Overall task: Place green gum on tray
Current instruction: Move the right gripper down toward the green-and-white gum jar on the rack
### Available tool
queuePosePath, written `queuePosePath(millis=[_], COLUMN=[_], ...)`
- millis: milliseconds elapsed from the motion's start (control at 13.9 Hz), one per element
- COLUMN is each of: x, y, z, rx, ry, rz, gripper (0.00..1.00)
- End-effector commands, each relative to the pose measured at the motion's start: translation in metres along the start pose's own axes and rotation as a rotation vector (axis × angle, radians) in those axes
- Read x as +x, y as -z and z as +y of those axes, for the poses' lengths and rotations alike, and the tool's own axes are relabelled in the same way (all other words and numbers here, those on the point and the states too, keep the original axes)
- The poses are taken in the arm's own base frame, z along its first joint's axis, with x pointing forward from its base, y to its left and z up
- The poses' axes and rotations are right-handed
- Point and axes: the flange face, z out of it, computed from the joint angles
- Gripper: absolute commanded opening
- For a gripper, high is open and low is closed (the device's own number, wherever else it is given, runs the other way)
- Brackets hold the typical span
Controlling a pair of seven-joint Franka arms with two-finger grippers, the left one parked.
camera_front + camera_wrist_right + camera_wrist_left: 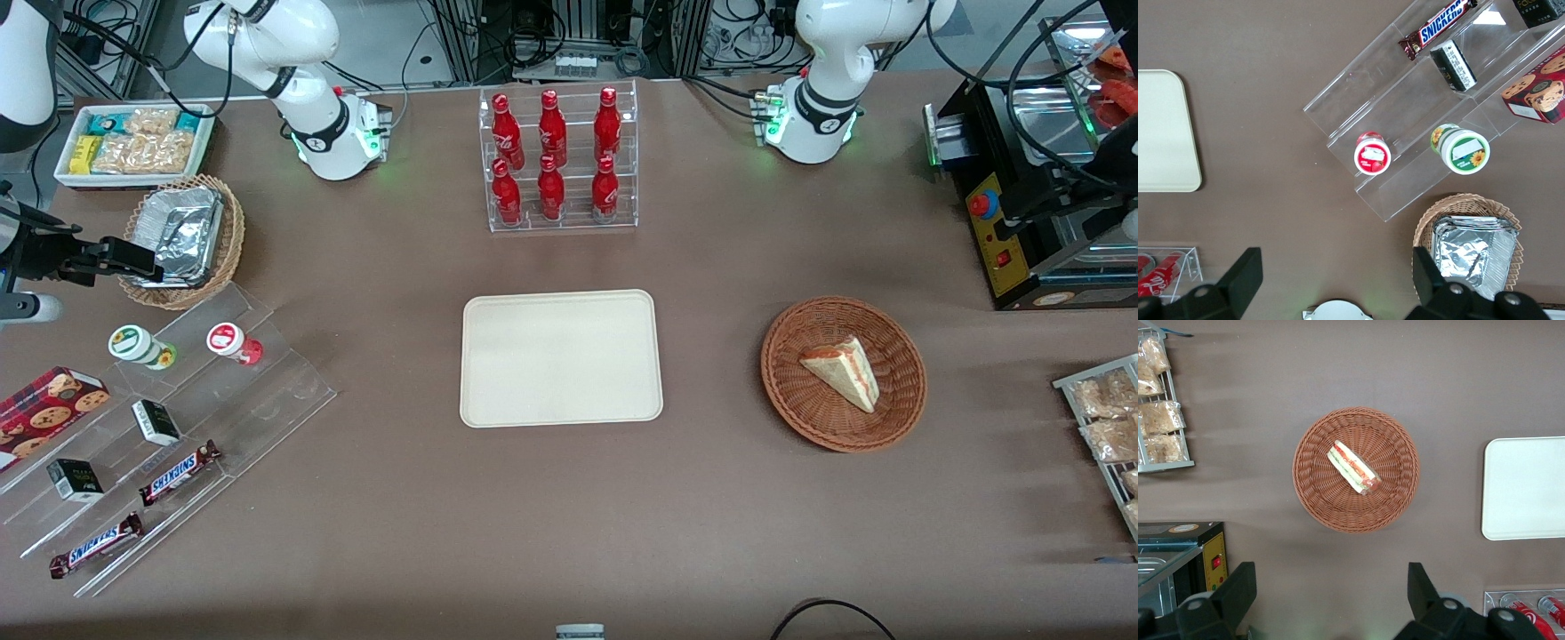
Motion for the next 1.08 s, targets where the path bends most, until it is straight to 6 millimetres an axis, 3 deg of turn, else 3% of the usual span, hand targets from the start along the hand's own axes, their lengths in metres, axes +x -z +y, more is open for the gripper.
queuePosePath(millis=[0, 144, 359, 575, 1007], x=[0.0, 0.001, 0.004, 0.01, 0.008], y=[0.005, 0.003, -0.022, -0.043, -0.074], z=[0.004, 0.001, 0.002, 0.009, 0.062], rx=[-0.017, -0.017, -0.016, -0.018, -0.071], ry=[-0.019, -0.005, 0.008, 0.145, 0.604], rz=[0.001, -0.003, -0.013, 0.016, 0.086], gripper=[1.0, 1.0, 1.0, 1.0, 1.0])
